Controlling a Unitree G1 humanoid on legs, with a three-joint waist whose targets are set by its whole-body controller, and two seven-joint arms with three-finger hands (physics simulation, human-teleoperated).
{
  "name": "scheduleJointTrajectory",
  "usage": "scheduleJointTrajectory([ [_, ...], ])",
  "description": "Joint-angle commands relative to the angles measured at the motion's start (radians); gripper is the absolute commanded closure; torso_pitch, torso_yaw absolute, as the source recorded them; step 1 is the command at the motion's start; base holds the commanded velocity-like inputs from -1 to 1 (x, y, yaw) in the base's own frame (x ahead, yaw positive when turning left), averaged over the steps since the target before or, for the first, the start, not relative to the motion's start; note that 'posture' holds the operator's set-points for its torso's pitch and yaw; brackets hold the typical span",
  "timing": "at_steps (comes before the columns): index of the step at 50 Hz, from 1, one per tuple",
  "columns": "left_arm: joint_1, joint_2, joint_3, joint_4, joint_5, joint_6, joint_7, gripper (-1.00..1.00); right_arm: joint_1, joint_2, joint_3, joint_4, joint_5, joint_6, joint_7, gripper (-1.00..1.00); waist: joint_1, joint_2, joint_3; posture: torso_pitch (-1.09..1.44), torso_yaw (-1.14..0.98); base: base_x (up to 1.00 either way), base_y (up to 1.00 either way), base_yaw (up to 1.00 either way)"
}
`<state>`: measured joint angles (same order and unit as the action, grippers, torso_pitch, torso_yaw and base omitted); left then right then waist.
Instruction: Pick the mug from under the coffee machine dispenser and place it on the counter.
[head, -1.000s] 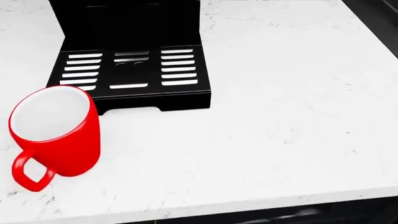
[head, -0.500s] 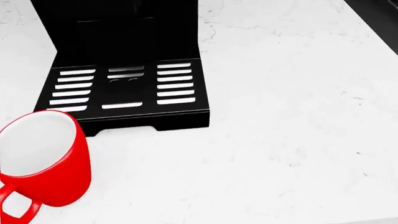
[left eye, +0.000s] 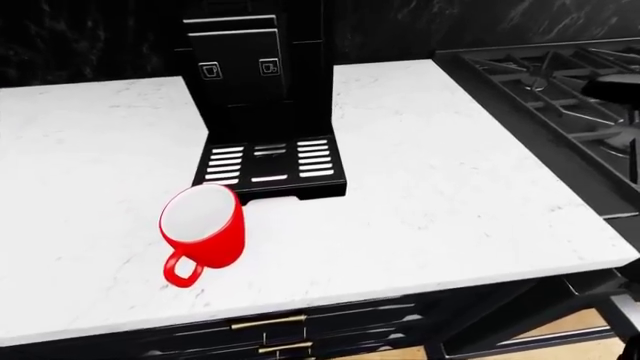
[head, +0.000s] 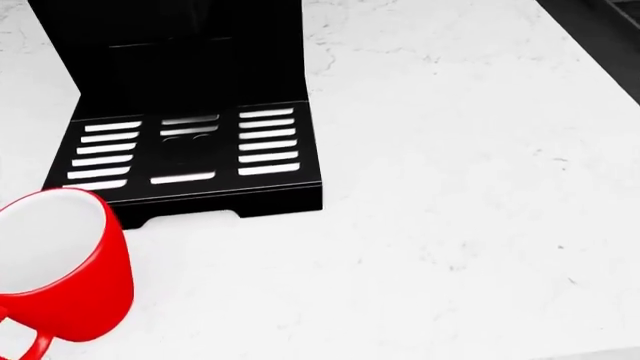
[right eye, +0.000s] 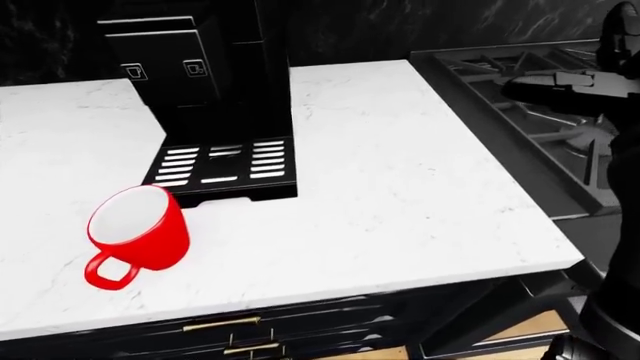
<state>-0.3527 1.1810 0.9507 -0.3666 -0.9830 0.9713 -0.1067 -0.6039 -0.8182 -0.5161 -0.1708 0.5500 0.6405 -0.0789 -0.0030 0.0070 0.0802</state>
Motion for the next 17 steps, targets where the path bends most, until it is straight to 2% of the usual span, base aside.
scheduleJointTrajectory([
  [1, -0.008, 0.038, 0.017, -0.002, -0.03, -0.046, 0.017, -1.0, -0.024, -0.022, -0.015, -0.024, 0.0, -0.028, 0.0, -1.0, 0.0, -0.001, -0.017, 0.0, 0.0, 0.0, 0.0, 0.0],
  [7, 0.001, 0.1, 0.032, 0.031, -0.075, -0.088, 0.041, -1.0, -0.024, -0.025, -0.016, -0.027, 0.003, -0.027, -0.003, -1.0, 0.0, 0.002, -0.017, 0.0, 0.0, 0.0, 0.0, 0.0],
  [11, 0.009, 0.134, 0.034, 0.042, -0.056, -0.153, 0.04, -1.0, -0.025, -0.027, -0.016, -0.029, 0.005, -0.026, -0.003, -1.0, 0.0, 0.003, -0.016, 0.0, 0.0, 0.0, 0.0, 0.0],
  [17, 0.005, 0.198, 0.055, 0.1, -0.085, -0.215, 0.066, -1.0, -0.024, -0.03, -0.018, -0.029, 0.007, -0.027, -0.003, -1.0, 0.0, 0.003, -0.016, 0.0, 0.0, 0.0, 0.0, 0.0],
])
